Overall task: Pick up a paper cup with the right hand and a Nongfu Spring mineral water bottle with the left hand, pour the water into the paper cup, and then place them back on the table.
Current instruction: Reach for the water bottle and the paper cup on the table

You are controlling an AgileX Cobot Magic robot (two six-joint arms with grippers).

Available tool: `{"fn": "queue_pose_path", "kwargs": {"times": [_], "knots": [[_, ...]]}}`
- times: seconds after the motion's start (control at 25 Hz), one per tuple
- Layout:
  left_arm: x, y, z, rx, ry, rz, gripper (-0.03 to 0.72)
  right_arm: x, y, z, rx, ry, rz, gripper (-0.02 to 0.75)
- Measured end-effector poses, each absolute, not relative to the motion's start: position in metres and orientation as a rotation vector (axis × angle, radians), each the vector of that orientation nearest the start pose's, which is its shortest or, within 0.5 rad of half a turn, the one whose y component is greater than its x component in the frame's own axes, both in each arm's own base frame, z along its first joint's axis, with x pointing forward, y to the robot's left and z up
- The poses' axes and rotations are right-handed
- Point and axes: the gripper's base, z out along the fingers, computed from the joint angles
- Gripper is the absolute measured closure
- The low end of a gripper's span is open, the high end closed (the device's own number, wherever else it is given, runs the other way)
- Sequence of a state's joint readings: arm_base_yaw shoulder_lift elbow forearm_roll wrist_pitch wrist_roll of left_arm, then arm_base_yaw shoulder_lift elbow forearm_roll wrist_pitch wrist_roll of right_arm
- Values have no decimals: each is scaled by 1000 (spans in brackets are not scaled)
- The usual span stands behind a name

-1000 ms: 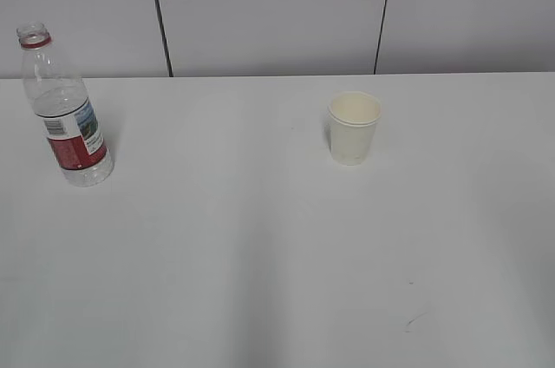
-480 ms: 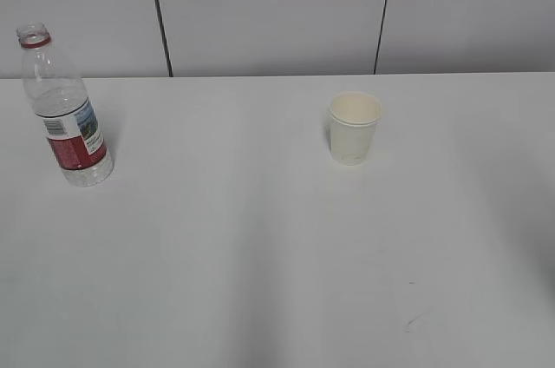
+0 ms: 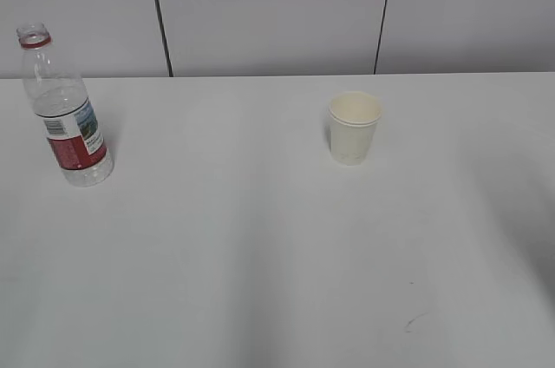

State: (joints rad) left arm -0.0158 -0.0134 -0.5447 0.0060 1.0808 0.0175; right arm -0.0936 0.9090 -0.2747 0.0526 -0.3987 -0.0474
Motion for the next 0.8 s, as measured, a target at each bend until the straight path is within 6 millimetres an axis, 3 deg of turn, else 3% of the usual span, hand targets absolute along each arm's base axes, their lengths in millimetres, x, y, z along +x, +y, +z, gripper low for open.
{"fn": "queue_pose_path", "kwargs": {"times": [0.2,0.48,0.8], "knots": [[-13,1,288,33,2006,8,232,188,-14,235,39,1700,-42,161],[-13,1,288,33,2006,8,232,211,4,208,-202,1707,80,146],[-13,1,288,33,2006,8,232,225,16,187,-338,1745,167,141]]}}
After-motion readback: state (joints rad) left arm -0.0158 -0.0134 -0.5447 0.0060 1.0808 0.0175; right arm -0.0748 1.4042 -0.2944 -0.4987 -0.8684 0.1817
